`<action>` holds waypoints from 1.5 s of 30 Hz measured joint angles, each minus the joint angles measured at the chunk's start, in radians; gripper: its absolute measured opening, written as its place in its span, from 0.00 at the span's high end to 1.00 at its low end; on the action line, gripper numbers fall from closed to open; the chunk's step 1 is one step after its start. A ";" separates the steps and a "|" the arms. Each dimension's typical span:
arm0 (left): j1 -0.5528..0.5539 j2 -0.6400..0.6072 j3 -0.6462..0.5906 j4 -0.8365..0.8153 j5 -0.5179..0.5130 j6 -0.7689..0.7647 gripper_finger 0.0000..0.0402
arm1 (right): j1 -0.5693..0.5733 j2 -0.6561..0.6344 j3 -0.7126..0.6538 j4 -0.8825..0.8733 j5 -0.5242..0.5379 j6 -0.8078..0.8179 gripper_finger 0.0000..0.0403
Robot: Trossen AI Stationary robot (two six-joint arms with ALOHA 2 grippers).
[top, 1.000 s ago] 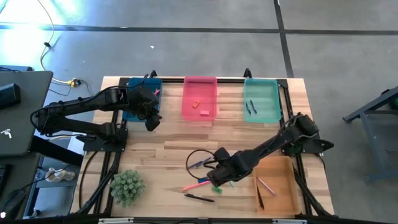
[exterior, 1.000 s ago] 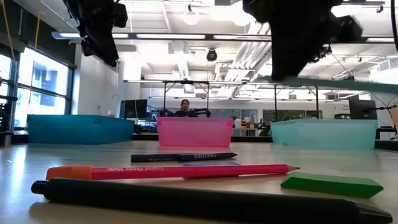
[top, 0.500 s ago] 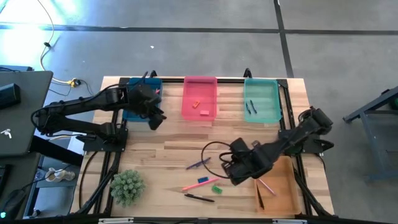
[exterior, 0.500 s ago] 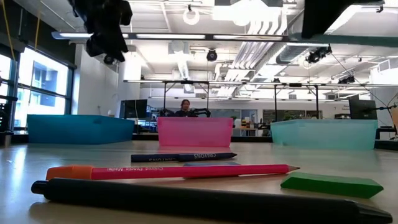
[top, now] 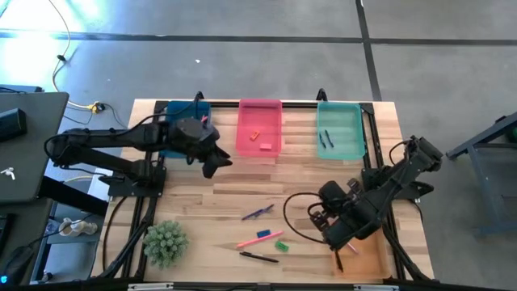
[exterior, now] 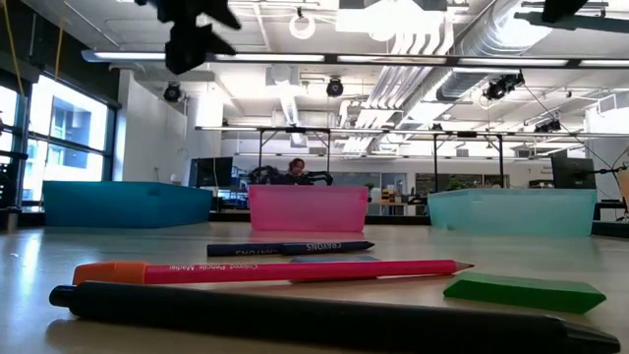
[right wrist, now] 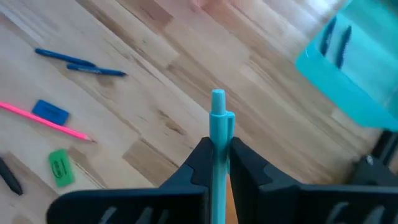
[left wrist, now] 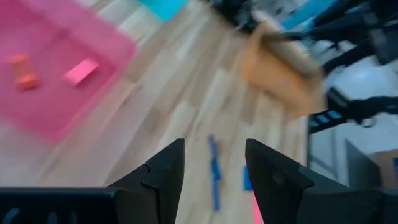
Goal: Sort crayons/erasers/pens/pencils in bins
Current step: Put the light blue pen into the orange bin
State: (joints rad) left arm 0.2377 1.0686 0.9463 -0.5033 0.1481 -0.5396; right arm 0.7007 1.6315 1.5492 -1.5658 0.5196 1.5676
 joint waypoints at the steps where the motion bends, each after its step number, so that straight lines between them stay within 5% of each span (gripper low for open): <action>1: -0.015 0.005 0.000 0.025 0.000 -0.002 0.61 | 0.007 -0.007 -0.013 0.002 0.007 0.000 0.97; 16: -0.167 0.121 0.000 0.239 -0.010 -0.039 0.61 | 0.184 -0.160 -0.377 0.299 -0.118 0.218 0.97; 30: -0.233 0.232 0.149 0.124 -0.123 -0.044 0.61 | 0.356 -0.194 -0.553 0.523 -0.226 0.339 0.97; 38: -0.317 0.319 0.181 0.017 -0.293 -0.054 0.61 | 0.381 -0.193 -0.684 0.691 -0.250 0.366 0.97; 45: -0.386 0.451 0.182 0.001 -0.334 -0.115 0.61 | 0.378 -0.193 -0.735 0.728 -0.301 0.366 0.97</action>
State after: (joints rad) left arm -0.1478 1.5198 1.1278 -0.5027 -0.1854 -0.6548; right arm 1.0790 1.4380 0.8146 -0.8375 0.2188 1.9340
